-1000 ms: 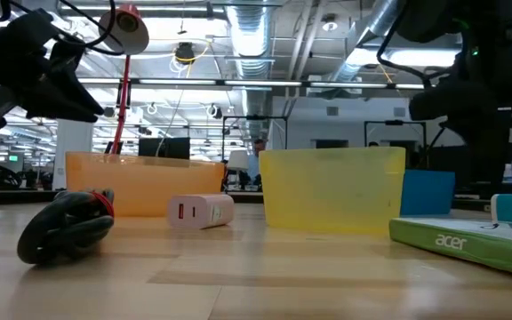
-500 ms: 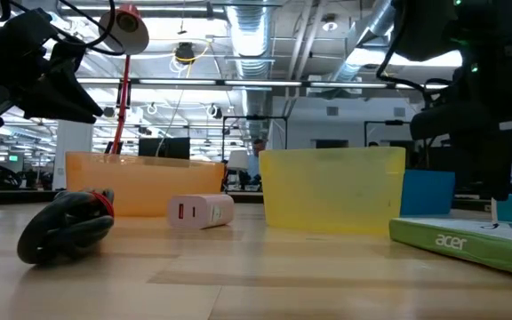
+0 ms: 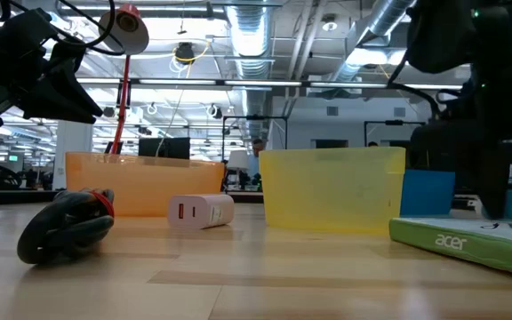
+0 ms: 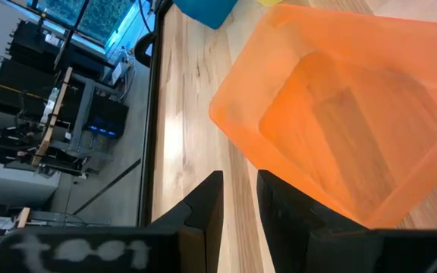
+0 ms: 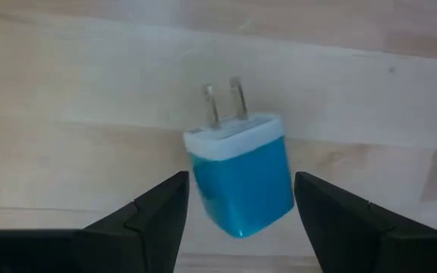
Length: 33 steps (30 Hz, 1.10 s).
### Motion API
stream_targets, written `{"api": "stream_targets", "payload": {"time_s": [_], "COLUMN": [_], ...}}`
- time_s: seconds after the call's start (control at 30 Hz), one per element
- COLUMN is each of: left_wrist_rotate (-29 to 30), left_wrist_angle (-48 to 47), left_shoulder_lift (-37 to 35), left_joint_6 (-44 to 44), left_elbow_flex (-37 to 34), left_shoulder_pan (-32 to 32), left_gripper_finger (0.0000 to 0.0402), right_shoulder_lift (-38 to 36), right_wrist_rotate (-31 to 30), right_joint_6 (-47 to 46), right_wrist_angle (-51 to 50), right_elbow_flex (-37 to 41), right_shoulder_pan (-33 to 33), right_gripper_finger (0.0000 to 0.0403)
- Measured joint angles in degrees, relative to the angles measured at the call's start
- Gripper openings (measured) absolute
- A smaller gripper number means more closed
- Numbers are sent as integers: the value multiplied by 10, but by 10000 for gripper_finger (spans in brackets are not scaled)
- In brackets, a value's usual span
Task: Pick and place items into bin
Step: Put the blue charger adapter into the blue bin
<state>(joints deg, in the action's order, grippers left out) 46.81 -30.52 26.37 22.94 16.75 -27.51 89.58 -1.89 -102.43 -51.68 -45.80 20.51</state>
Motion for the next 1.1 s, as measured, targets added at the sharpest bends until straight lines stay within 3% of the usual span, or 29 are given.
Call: {"api": "stream_targets", "payload": {"time_s": [0.47,0.83,1.1], "left_wrist_rotate": [0,0,0], "left_wrist_angle": [0,0,0], "left_shoulder_lift": [0,0,0], "left_joint_6": [0,0,0], "left_elbow_flex": [0,0,0], "left_shoulder_pan": [0,0,0], "left_gripper_finger": [73,73,73], "right_shoulder_lift": [-8,-6,-11], "right_wrist_rotate": [-30,-53,-77], "right_joint_6": [19,79,139], "right_wrist_angle": [66,73,72], "right_elbow_flex": [53,53,49], "right_shoulder_pan": [1,2,2], "right_gripper_finger": [230,140,139]}}
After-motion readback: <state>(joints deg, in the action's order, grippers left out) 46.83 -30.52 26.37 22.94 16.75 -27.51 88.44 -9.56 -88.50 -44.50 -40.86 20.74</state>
